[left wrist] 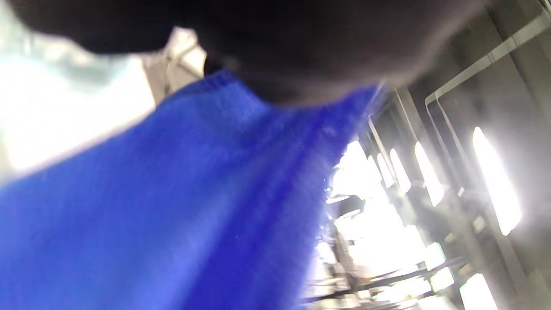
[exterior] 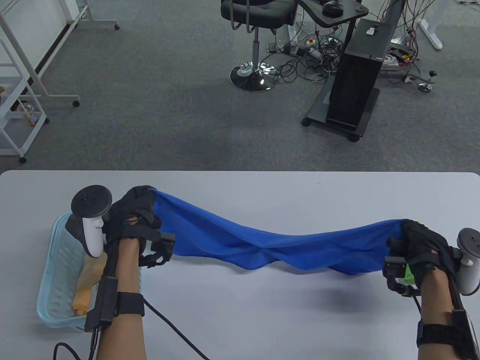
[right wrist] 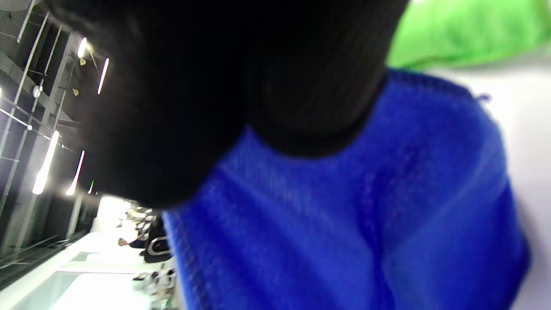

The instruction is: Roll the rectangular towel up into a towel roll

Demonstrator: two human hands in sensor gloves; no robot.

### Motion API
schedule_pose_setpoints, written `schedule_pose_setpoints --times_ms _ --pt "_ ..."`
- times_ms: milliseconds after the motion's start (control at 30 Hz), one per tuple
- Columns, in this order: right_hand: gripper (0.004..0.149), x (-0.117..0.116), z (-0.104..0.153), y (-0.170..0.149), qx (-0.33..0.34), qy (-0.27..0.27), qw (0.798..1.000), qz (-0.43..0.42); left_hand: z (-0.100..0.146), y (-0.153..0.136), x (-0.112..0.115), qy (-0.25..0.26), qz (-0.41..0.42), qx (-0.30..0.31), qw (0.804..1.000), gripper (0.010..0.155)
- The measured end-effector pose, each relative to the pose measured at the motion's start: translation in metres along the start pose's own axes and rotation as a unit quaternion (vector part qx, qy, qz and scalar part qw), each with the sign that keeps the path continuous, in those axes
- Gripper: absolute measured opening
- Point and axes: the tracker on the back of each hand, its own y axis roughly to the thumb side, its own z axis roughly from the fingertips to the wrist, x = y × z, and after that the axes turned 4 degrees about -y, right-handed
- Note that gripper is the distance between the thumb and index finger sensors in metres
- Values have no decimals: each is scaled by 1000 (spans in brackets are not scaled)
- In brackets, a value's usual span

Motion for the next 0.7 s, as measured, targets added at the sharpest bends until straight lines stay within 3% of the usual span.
schedule_pose_setpoints --times_ms 100,133,267,433,467,500,567,633,700 --pt "42 -11 -4 -1 1 66 997 -48 -10 -10 14 -72 186 16 980 44" --pt "42 -12 -5 -1 5 67 996 -59 -12 -11 16 -77 210 27 974 44" --pt "41 -7 -9 -1 24 -25 995 -92 -23 -15 11 -74 259 70 960 45" --pt "40 10 -15 -2 57 -57 987 -138 -26 -18 -11 -26 338 112 934 45" --pt "40 18 -16 -3 65 -106 982 -143 -26 -17 -19 7 315 113 942 45" --pt "40 21 -17 -4 78 -111 979 -149 -26 -16 -24 20 280 119 952 45" --pt "41 23 -18 -2 74 -46 986 -140 -22 -14 -29 13 167 109 980 44" --pt "42 24 -12 -1 76 -47 993 -80 -18 -12 -27 47 88 108 989 44" --pt "44 23 -7 3 72 -104 992 20 -15 -10 -24 52 22 83 995 43"
